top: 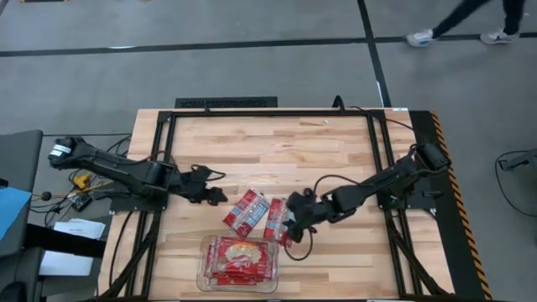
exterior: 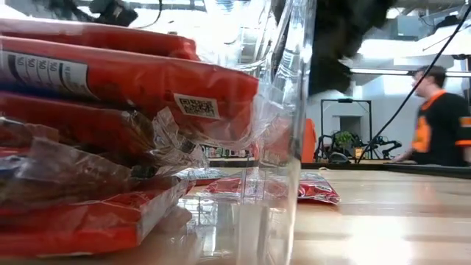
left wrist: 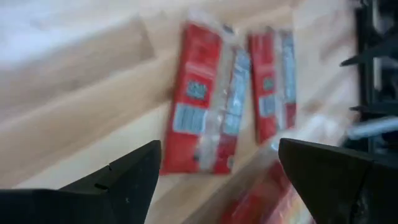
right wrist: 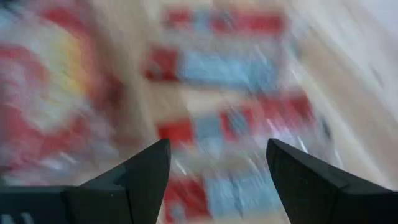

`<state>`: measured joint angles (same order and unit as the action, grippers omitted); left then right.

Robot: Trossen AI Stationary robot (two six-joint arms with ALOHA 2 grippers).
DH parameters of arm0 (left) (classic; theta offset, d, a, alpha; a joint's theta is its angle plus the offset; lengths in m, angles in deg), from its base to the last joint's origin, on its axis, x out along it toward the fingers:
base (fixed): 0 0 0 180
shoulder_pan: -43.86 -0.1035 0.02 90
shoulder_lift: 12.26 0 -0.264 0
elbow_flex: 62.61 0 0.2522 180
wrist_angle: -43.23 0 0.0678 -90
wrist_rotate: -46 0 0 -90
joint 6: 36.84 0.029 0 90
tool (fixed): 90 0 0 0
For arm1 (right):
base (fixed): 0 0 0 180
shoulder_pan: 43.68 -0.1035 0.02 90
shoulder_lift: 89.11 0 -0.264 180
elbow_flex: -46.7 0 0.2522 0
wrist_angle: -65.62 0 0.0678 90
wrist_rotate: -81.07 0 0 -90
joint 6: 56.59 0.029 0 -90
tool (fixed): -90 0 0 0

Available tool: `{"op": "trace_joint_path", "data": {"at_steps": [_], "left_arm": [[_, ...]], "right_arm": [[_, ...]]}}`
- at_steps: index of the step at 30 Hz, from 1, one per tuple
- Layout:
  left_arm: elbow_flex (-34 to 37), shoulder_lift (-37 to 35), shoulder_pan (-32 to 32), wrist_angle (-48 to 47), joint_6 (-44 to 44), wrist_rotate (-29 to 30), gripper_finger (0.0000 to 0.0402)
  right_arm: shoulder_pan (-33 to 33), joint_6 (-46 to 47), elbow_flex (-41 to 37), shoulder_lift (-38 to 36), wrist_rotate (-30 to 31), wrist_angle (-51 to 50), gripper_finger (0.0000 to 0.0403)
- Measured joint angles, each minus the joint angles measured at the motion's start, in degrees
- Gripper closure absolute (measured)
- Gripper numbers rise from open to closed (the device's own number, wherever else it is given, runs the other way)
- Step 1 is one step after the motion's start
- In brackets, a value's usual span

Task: Sort popcorn bags into baskets
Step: Put the red popcorn bag into the transparent bin

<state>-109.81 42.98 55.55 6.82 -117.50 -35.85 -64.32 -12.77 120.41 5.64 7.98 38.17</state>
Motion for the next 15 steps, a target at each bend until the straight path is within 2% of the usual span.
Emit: {"op": "trace_joint_path", "data": {"at_steps": [4,7,10,15], "left_arm": [[4.62,1.84,-1.98,8.74,-0.38,-4.69,0.0093],[7.56,2.69,-2.7,12.57,-2.83,-4.87,0.0109],[8.91,2.53,-2.93,12.68,-4.05,-4.61,0.0135],[8.87,2.48,-3.32,13.62,-2.46,-3.94,0.0201]], "right_arm": [[2.95,-9.62,3.36,0.38,-2.34,1.31,0.0122],[5.52,-13.73,4.53,3.33,-5.71,5.73,0.0157],[7.75,-16.51,4.94,6.23,-8.23,8.74,0.0222],[11.04,-18.62,5.02,10.49,-10.85,11.58,0.0366]]}}
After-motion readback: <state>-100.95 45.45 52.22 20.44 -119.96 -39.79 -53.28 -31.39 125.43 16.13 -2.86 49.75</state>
